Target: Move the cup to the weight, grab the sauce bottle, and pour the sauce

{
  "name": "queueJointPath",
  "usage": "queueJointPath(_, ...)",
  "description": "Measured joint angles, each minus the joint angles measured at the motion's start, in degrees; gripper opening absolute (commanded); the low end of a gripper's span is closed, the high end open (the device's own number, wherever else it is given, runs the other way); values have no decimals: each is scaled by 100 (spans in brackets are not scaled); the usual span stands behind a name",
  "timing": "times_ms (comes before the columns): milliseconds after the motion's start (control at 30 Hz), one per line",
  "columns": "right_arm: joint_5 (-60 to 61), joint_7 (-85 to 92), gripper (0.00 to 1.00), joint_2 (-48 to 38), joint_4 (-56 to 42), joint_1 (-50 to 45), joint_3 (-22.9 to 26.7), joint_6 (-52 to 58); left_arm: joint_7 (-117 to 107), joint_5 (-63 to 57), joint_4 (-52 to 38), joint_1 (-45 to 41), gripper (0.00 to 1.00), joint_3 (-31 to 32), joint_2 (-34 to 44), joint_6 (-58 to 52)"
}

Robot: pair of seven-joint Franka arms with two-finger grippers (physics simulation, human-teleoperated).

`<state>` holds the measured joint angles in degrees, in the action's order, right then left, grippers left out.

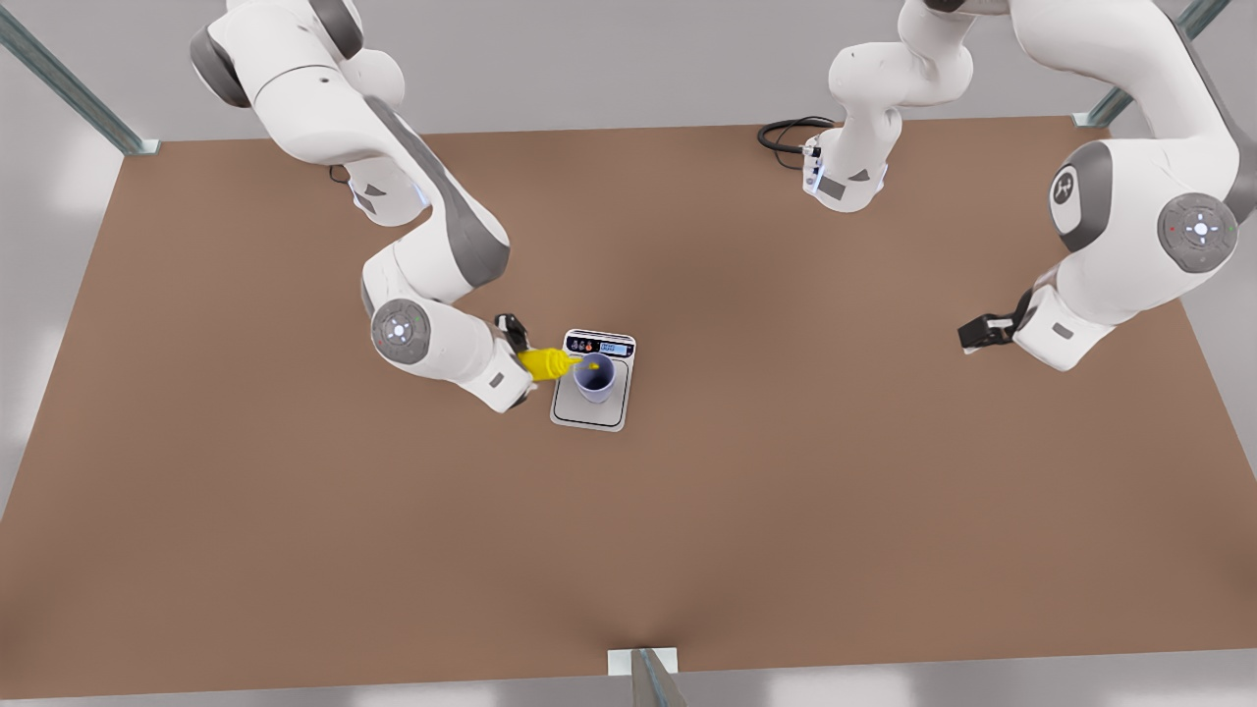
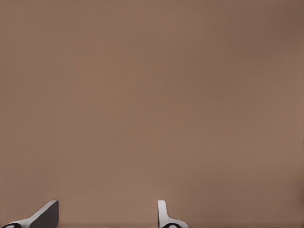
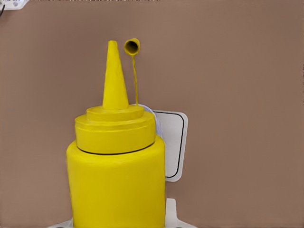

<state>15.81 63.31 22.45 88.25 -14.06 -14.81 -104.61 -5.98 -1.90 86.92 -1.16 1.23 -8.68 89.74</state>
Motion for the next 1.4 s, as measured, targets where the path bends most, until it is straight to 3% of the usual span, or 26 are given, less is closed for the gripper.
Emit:
queueJointPath(167, 2406, 2497, 47, -194, 459, 2292, -1, 1319, 9, 69, -9, 11, 100, 0, -29, 0)
queueJointPath(267, 3009, 3587, 47, -179, 876, 3020, -2, 1788, 9, 83, -9, 12, 100, -3, -29, 0)
queueJointPath(367, 3842, 4810, 48, -35, 1501, 3258, -2, 1808, 9, 89, -9, 8, 100, 0, -29, -9)
queueJointPath(567, 4404, 7116, 49, 1264, 1869, 3432, 23, 1566, 9, 87, -9, 10, 100, 0, -55, -9)
queueJointPath(733, 4385, 7948, 49, 2096, 1692, 3402, 49, 1200, 9, 83, -26, 10, 100, 0, -108, -9)
queueJointPath(933, 4333, 7976, 52, 2270, 1633, 3386, 68, 917, 9, 78, -26, 13, 100, 0, -134, -9)
queueJointPath(1067, 4312, 7985, 60, 2333, 1633, 3374, 75, 776, 9, 77, -35, 13, 100, 0, -152, -9)
queueJointPath(1100, 4295, 7998, 66, 2358, 1625, 3374, 75, 759, 9, 77, -35, 8, 100, 0, -152, -9)
queueJointPath(1200, 4299, 7987, 100, 2369, 1625, 3366, 75, 758, 9, 77, -35, 12, 100, 0, -152, -9)
queueJointPath(1400, 4299, 7942, 100, 2396, 1625, 3392, 75, 767, 9, 77, -35, 3, 100, 0, -161, -1)
